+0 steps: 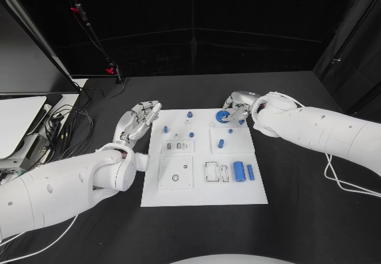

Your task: Assemble the parts on the task board

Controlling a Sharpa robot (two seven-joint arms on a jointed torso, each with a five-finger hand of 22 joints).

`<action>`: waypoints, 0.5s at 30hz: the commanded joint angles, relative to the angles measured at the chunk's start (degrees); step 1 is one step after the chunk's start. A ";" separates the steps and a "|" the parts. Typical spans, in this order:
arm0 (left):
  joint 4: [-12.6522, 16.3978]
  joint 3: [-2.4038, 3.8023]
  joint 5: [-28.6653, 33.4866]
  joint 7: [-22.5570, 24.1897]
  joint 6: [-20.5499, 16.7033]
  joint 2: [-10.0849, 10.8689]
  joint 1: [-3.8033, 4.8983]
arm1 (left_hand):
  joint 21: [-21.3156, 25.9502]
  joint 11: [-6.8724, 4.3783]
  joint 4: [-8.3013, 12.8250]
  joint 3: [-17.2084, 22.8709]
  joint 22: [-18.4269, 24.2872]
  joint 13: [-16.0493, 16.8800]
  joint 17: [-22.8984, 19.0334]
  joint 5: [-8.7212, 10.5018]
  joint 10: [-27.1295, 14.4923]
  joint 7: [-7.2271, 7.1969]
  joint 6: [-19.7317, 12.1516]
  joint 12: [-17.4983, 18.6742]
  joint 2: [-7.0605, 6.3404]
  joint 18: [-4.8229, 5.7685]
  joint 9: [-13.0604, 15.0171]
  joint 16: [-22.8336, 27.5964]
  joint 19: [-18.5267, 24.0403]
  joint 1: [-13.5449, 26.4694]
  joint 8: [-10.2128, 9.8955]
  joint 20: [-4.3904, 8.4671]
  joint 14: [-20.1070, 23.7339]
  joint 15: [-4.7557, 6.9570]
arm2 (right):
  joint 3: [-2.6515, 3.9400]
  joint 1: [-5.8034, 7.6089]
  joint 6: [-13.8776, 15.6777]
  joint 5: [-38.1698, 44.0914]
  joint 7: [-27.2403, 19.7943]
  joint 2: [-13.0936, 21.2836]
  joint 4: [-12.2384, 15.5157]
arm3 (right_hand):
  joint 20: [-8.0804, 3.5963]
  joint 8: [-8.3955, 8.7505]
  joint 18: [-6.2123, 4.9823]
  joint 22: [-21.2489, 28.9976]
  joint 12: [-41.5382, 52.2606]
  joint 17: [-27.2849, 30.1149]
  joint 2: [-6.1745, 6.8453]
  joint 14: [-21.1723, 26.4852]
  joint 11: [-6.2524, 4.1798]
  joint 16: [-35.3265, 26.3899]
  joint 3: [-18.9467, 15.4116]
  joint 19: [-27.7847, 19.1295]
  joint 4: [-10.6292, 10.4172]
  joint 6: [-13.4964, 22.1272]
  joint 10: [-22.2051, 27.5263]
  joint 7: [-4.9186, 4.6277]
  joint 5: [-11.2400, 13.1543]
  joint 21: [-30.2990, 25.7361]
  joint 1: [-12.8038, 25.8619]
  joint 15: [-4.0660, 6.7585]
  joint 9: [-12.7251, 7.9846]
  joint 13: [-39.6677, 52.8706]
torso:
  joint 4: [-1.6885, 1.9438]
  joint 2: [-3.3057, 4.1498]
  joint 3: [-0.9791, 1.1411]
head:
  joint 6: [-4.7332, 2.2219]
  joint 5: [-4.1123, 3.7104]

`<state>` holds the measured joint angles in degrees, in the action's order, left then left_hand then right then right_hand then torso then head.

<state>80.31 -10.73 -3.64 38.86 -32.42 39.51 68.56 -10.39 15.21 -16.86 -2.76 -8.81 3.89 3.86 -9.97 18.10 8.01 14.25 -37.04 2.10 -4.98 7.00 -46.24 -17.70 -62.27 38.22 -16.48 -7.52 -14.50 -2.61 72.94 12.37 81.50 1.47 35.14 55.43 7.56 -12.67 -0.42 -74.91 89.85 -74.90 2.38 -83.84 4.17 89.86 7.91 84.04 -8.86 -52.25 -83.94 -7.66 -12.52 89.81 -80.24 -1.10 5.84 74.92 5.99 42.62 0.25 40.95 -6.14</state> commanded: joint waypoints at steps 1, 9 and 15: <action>0.07 0.06 -0.37 14.83 0.58 0.01 0.08 | -0.33 -0.01 0.10 -0.33 -0.08 -0.09 -0.10 -0.39 -0.24 9.06 -0.09 -0.22 0.54 -0.56 -0.05 -0.23 0.42 -0.02 0.31 -0.03 0.13 -0.45 | -0.11 -0.13 1.19 0.35 0.26 0.07 0.16 | -0.52 -0.54 0.42 -15.09 0.15 -15.10 -1.38 -6.16 -0.26 0.14 0.88 5.96 0.29 -2.49 -6.06 0.18 -0.38 0.19 -0.59 0.42 0.29 15.08 | 0.03 0.00 -0.02 | -0.01 0.15; 0.18 0.06 -0.37 14.74 0.64 0.10 0.09 | -0.33 -0.01 0.10 -0.33 -0.08 -0.09 -0.10 -0.39 -0.24 9.06 -0.09 -0.22 0.54 -0.56 -0.05 -0.23 0.42 -0.02 0.31 -0.03 0.13 -0.45 | -0.09 -0.13 6.01 -2.80 -2.39 0.51 1.05 | -0.45 0.07 0.42 -15.09 0.15 -15.10 -1.58 -6.16 0.13 0.14 1.73 5.96 0.85 -4.44 -6.06 -0.28 -0.85 0.19 -0.95 0.30 0.00 15.08 | -0.02 0.00 -0.05 | -0.18 0.62; 0.27 0.06 -0.37 14.66 0.63 0.24 0.10 | -0.33 -0.01 0.10 -0.36 -0.08 -0.09 -0.10 -0.43 -0.24 9.07 -0.09 -0.24 0.64 -0.55 -0.08 -0.24 0.45 -0.04 0.33 -0.03 0.13 -0.47 | -0.03 -0.08 10.81 -4.76 -5.12 1.24 2.85 | -0.35 0.64 0.42 -15.09 0.15 -15.10 -1.16 -6.16 0.38 0.14 1.93 5.96 1.31 -4.72 -6.06 -0.58 -1.04 0.19 -1.23 0.16 -0.25 15.08 | -0.14 -0.08 -0.11 | -0.39 1.11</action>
<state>80.44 -10.73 -3.64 38.86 -32.32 39.73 68.57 -10.39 15.22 -16.86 -2.76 -8.81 3.89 3.81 -10.22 18.10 8.01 14.25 -37.04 2.10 -4.98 7.01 -46.24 -17.70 -62.27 38.22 -16.48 -7.52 -14.50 -2.71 72.66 17.98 79.02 -0.69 36.32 57.81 7.57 -12.28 -0.42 -74.91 89.85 -74.90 1.62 -83.84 4.19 89.86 9.65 84.04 -7.73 -54.71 -83.94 -9.73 -13.31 89.81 -80.99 -1.10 5.62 74.92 5.97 42.56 0.19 40.62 -5.16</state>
